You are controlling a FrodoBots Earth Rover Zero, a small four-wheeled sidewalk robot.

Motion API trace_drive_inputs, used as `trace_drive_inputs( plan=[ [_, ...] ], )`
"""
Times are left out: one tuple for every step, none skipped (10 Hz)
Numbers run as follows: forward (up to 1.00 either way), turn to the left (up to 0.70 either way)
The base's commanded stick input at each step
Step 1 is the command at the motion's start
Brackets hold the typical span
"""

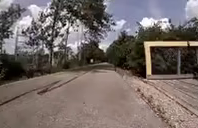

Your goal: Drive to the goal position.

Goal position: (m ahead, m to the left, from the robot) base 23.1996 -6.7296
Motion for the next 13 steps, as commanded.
trace_drive_inputs(
  plan=[
    [0.7,0.0],
    [0.7,0.0],
    [0.7,0.0],
    [0.7,0.0],
    [0.7,0.0],
    [0.7,0.0],
    [0.7,0.0],
    [0.7,0.0],
    [0.7,0.0],
    [0.7,0.0],
    [0.7,0.0],
    [0.7,0.0],
    [0.7,0.0]
  ],
)
